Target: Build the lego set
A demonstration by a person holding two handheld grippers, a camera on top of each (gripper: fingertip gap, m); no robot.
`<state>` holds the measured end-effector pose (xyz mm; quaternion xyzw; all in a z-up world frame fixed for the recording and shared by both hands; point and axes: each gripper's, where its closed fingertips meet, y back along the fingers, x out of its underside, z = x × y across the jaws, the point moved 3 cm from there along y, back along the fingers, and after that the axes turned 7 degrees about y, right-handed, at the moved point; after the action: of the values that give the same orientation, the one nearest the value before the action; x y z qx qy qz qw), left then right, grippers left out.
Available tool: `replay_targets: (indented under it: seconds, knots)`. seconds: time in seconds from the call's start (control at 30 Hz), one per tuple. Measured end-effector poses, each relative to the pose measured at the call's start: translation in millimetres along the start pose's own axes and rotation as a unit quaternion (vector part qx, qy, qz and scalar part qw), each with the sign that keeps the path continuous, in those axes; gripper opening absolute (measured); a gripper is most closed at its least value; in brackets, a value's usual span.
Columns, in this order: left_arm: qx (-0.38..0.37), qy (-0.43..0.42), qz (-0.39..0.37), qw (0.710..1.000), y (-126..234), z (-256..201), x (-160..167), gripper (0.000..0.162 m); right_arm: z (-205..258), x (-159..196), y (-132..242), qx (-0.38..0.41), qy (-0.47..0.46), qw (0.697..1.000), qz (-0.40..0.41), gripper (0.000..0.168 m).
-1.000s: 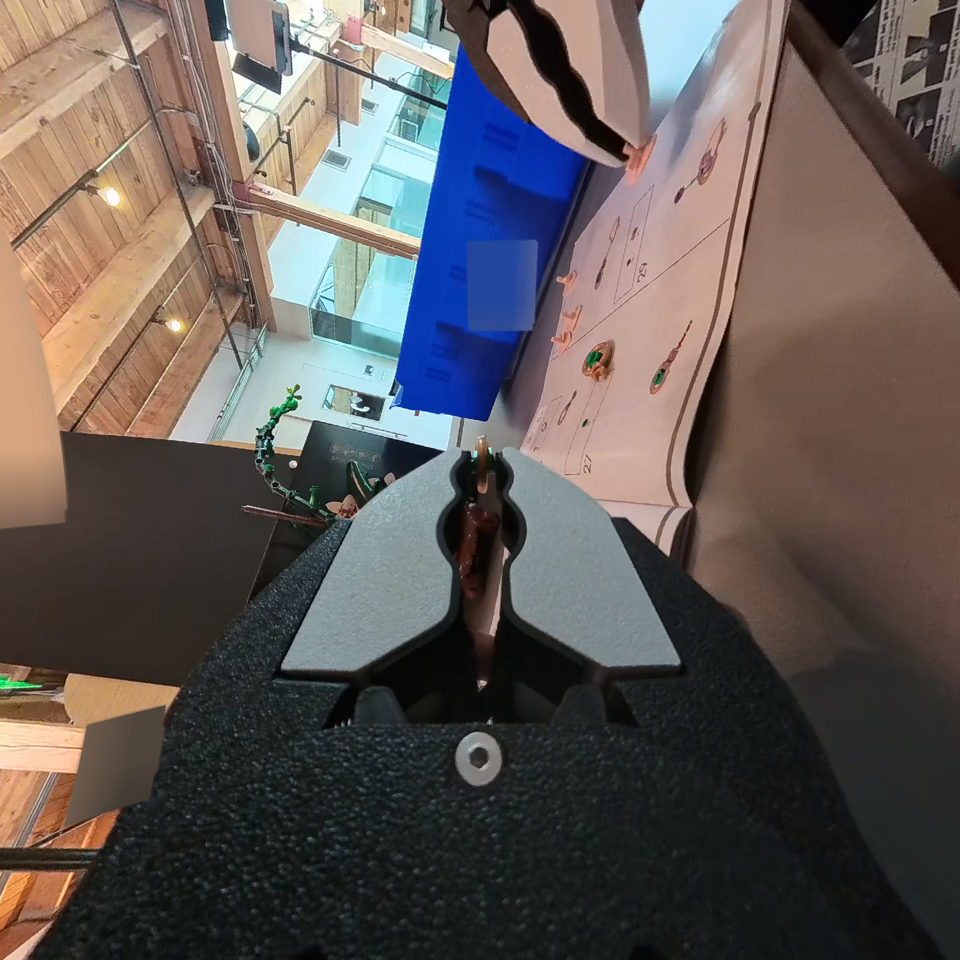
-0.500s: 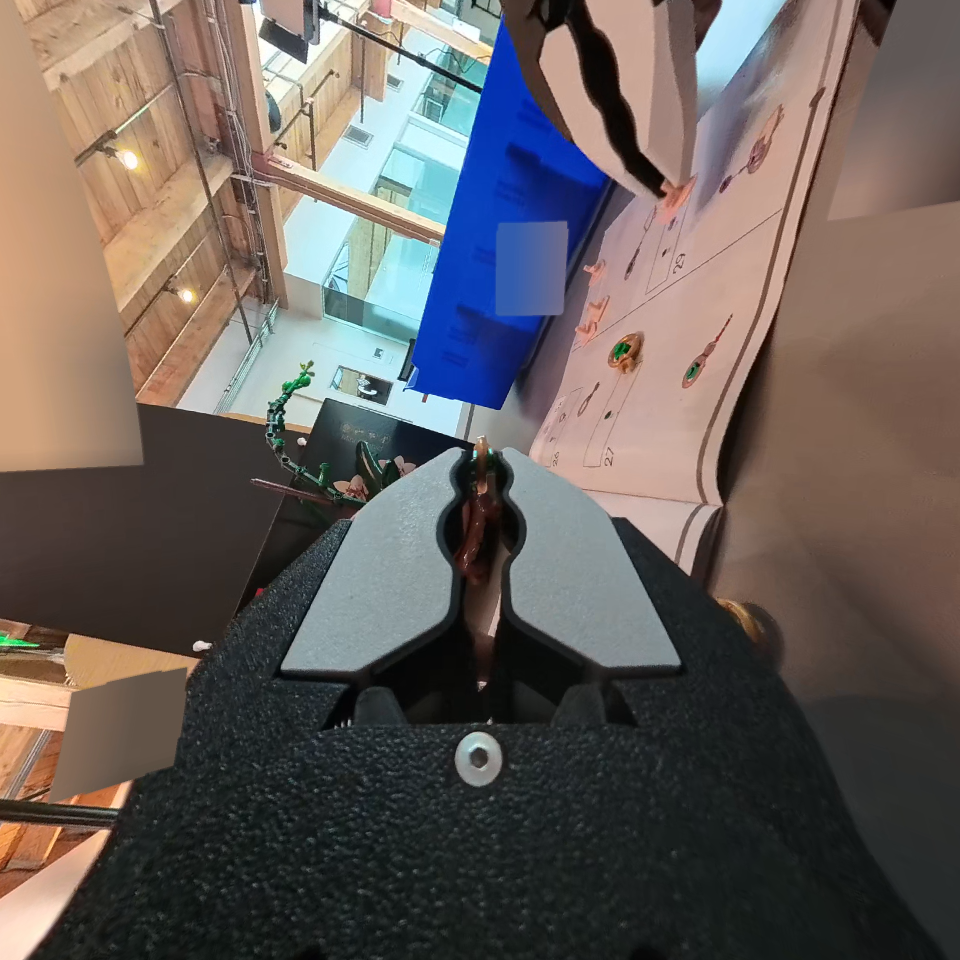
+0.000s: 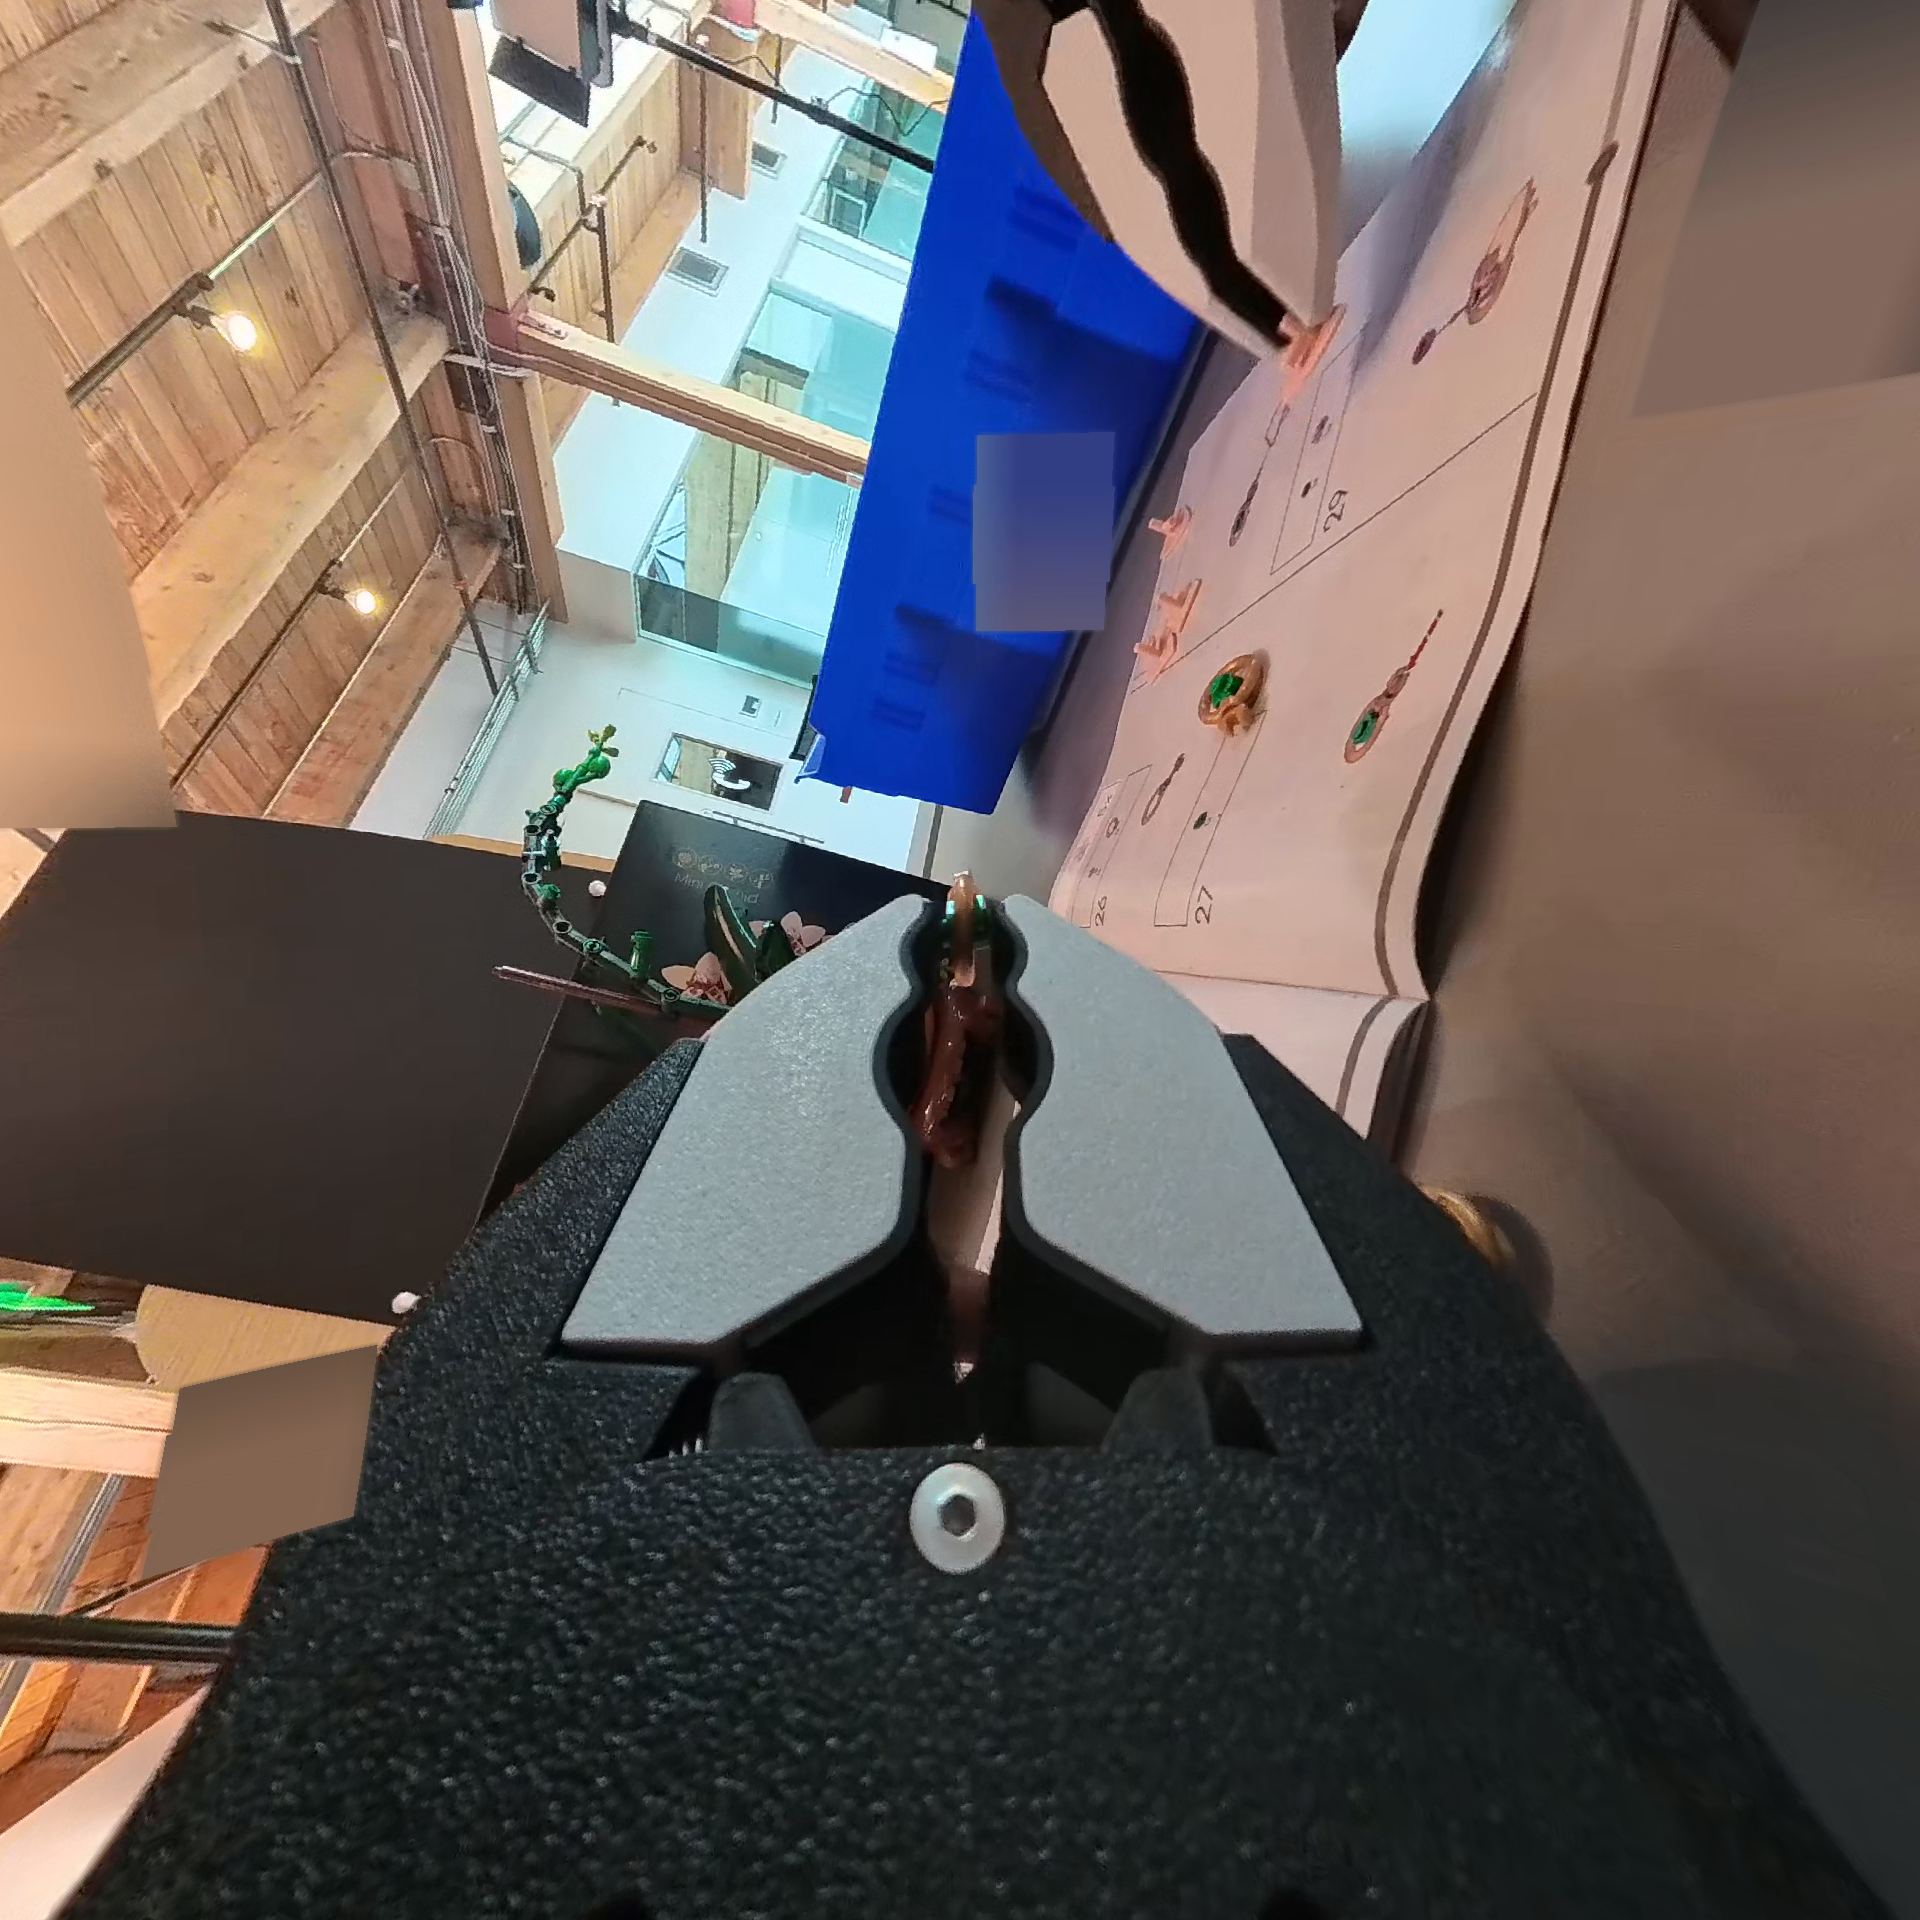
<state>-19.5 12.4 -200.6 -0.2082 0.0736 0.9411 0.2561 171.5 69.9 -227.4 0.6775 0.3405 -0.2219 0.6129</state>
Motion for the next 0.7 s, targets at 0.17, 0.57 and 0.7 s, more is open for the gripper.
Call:
replay_targets:
  seconds: [0.17,0.57,0.7]
  knots:
    - [0.001,0.000,0.001,1.000,-0.2,-0.1,0.5,0.008,2.6,-1.6,-0.7,-0.006,0.010,1.000,-0.007,0.003]
    - [0.006,-0.003,0.002,1.000,-1.0,-1.6,0.4,0.008,7.7,-6.5,-9.0,-0.029,0.012,0.999,-0.019,0.003]
    - [0.007,-0.005,0.002,1.000,-1.2,-2.6,0.1,0.008,8.7,-8.1,-8.7,-0.032,0.013,0.999,-0.022,0.003]
